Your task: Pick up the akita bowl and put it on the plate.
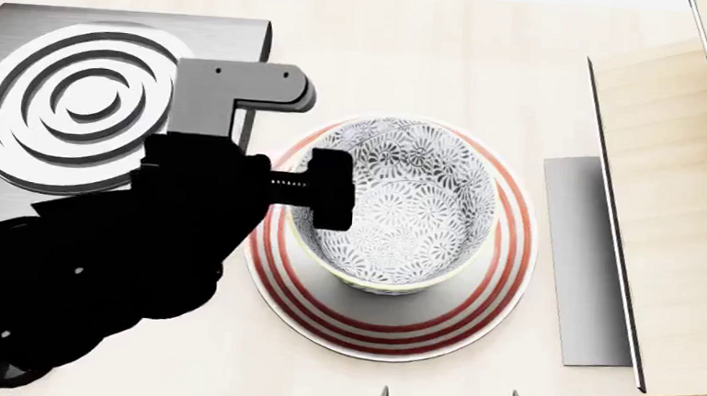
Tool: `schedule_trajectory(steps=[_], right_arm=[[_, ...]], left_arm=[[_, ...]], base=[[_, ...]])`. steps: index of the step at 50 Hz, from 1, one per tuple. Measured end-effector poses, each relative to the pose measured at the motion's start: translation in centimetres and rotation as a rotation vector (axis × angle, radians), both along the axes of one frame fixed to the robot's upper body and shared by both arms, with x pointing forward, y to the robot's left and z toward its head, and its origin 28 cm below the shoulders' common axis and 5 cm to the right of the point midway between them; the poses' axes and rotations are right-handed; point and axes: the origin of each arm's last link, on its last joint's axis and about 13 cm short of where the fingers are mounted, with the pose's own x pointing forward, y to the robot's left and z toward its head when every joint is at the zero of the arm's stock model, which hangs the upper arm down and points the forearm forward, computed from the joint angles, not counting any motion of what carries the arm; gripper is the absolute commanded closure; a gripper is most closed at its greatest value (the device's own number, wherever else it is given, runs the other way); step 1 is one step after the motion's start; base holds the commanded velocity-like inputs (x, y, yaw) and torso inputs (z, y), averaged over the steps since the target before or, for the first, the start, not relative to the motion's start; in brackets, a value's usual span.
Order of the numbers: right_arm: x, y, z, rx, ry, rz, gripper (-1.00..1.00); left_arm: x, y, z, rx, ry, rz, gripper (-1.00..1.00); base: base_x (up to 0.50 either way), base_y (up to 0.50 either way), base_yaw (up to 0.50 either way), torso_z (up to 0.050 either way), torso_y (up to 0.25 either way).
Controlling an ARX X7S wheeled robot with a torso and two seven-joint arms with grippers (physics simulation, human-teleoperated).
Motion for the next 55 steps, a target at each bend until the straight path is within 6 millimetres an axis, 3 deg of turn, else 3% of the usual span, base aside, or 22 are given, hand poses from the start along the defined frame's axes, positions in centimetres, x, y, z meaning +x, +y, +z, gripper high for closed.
schedule_trajectory(steps=[15, 35, 55], right_arm=[[0.0, 0.1, 0.1, 0.000, -0.004, 0.005, -1.00], [0.0, 0.2, 0.1, -0.001, -0.004, 0.006, -1.00], [0.1, -0.2, 0.1, -0.005, -0.010, -0.015, -1.00]], left_arm=[[-2.5, 0.2, 0.8, 0.017, -0.077, -0.054, -1.00], [-7.5, 1.4, 2.7, 0.094, -0.279, -0.088, -1.00], [-10.0, 6.8, 6.2, 0.130, -0.461, 0.059, -1.00]], base=[[0.00, 0.00, 0.00, 0.000, 0.000], [0.00, 0.00, 0.00, 0.000, 0.000], [0.00, 0.00, 0.00, 0.000, 0.000]])
